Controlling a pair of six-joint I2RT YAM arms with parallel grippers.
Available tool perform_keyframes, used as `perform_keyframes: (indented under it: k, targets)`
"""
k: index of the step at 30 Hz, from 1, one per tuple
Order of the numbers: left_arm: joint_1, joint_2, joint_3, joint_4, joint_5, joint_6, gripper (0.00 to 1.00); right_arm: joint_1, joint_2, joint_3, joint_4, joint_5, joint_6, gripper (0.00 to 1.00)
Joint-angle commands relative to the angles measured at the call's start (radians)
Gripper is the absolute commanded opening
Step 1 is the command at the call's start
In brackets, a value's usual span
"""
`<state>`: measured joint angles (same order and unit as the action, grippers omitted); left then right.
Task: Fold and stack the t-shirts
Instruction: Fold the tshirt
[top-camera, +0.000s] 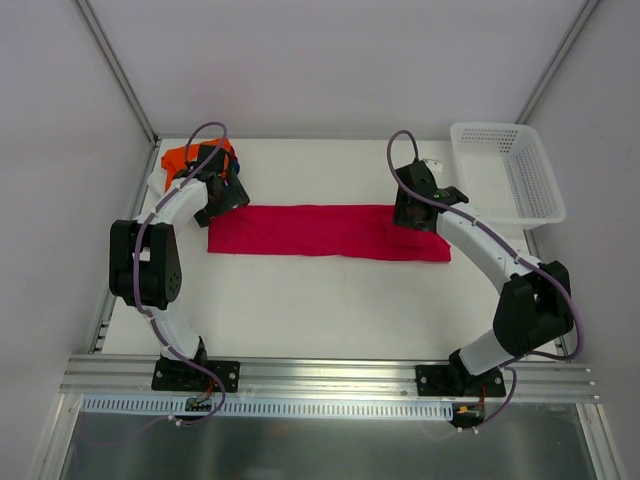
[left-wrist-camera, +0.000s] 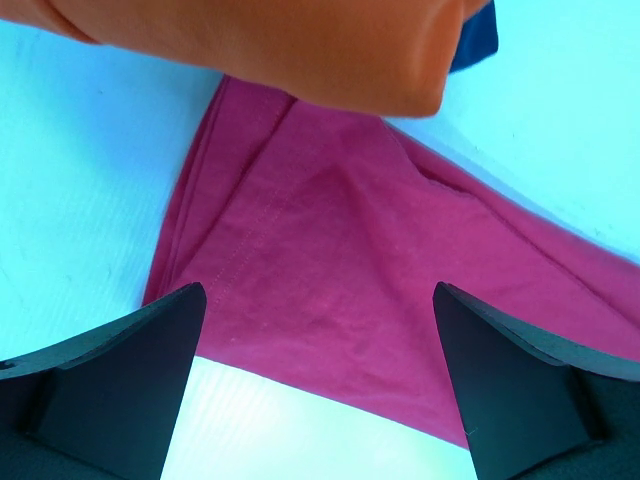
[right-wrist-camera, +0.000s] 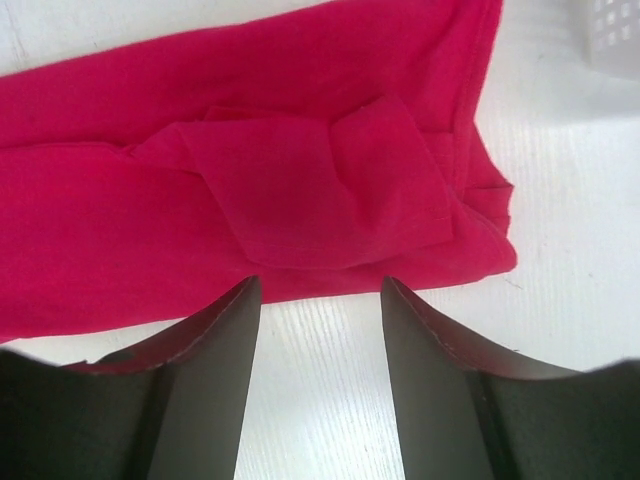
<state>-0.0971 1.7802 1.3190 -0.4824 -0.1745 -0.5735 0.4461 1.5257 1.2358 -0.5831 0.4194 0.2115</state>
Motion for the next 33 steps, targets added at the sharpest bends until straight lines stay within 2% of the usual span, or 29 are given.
perform_keyframes:
  k: [1,11,20,27,33]
  targets:
    - [-0.003,-0.024,-0.017,-0.004,0.061,0.034,0.99,0.000,0.043,0.030,0.020,-0.065,-0.006,0.54]
    - [-0.069,0.053,-0.009,-0.005,0.084,0.061,0.99,0.003,0.253,0.063,0.065,-0.198,-0.026,0.54]
    - [-0.084,0.153,0.074,-0.018,0.093,0.100,0.99,0.016,0.286,0.057,0.074,-0.238,-0.038,0.55]
    - [-0.085,0.202,0.072,-0.030,0.095,0.107,0.99,0.022,0.286,0.030,0.086,-0.263,-0.038,0.55]
    - [-0.093,0.185,0.037,-0.030,0.095,0.103,0.99,0.022,0.309,0.014,0.095,-0.283,-0.032,0.56]
